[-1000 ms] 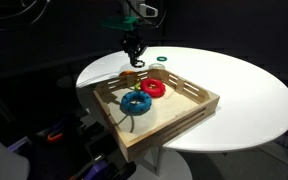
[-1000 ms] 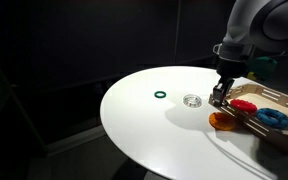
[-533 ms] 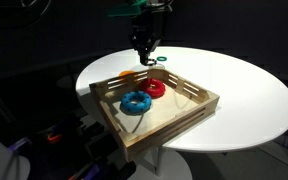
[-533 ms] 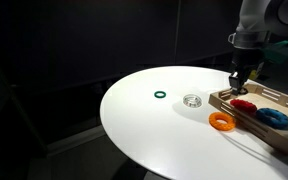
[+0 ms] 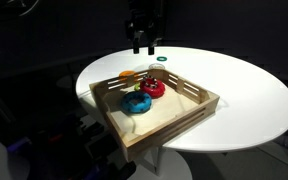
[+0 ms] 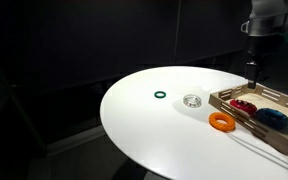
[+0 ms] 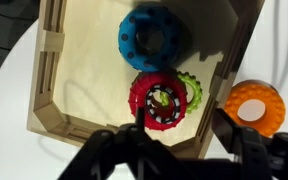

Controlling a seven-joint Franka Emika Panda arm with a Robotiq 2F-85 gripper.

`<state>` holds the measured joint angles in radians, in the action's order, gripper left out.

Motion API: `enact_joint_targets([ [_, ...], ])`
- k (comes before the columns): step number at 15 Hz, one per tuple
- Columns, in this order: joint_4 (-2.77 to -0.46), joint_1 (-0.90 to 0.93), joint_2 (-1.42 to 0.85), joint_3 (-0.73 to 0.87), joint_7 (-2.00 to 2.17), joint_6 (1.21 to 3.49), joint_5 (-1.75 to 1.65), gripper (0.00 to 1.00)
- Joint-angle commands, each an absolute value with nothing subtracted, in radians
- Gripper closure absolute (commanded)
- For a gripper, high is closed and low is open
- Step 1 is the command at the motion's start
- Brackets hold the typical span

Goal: Put the striped black and white ring in the crate

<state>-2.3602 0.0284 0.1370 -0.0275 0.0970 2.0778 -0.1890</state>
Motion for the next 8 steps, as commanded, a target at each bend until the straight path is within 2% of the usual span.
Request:
enact_joint_targets([
  [1,-2.346,0.02,0.192,-0.028,0.054,1.999,-0.202,0.0],
  [8,-2.355,0.022,0.219,-0.032,0.053,1.989,-0.188,0.0],
])
